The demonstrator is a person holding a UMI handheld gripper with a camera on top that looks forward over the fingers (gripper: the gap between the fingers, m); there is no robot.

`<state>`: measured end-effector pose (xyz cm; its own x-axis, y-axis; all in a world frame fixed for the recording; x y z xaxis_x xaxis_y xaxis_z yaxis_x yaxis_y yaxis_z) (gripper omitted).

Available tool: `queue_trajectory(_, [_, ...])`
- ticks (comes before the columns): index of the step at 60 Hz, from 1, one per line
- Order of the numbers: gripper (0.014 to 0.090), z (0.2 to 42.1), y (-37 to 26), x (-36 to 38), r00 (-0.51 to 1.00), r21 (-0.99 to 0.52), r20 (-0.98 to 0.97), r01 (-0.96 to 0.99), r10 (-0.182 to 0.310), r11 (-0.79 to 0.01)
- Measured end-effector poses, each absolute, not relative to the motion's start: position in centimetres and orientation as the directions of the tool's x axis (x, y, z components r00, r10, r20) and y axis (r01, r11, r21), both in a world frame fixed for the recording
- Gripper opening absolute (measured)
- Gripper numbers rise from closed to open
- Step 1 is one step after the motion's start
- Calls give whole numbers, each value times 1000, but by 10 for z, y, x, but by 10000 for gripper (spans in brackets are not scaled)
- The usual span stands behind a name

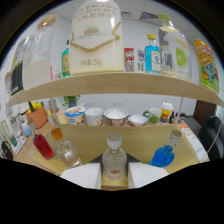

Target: Make me a cup of Mojito.

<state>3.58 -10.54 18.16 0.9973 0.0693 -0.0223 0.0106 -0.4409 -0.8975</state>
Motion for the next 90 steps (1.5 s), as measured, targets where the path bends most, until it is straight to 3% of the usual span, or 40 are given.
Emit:
queue_trajectory(16, [350, 218, -142, 45, 996, -923, -8, 25, 84, -384])
queue_trajectory(21, [349, 224, -163, 59, 998, -925, 9, 34, 68, -379])
queue_trajectory(38, [349, 159, -221, 123, 998, -873, 63, 41, -30, -485])
queue_trajectory(52, [347, 145, -222, 147, 915, -786, 402, 363, 33, -501])
queue_trajectory(61, [347, 165, -208, 155, 654, -548, 747, 708, 120, -446])
queue_trajectory(70, [347, 186, -197, 146, 272, -198, 943, 921, 191, -336])
queue_trajectory(79, [345, 197, -190, 133, -85, 141, 970, 960, 226, -242])
queue_trajectory(90, [345, 199, -188, 115, -455, 499, 854, 855, 251, -145])
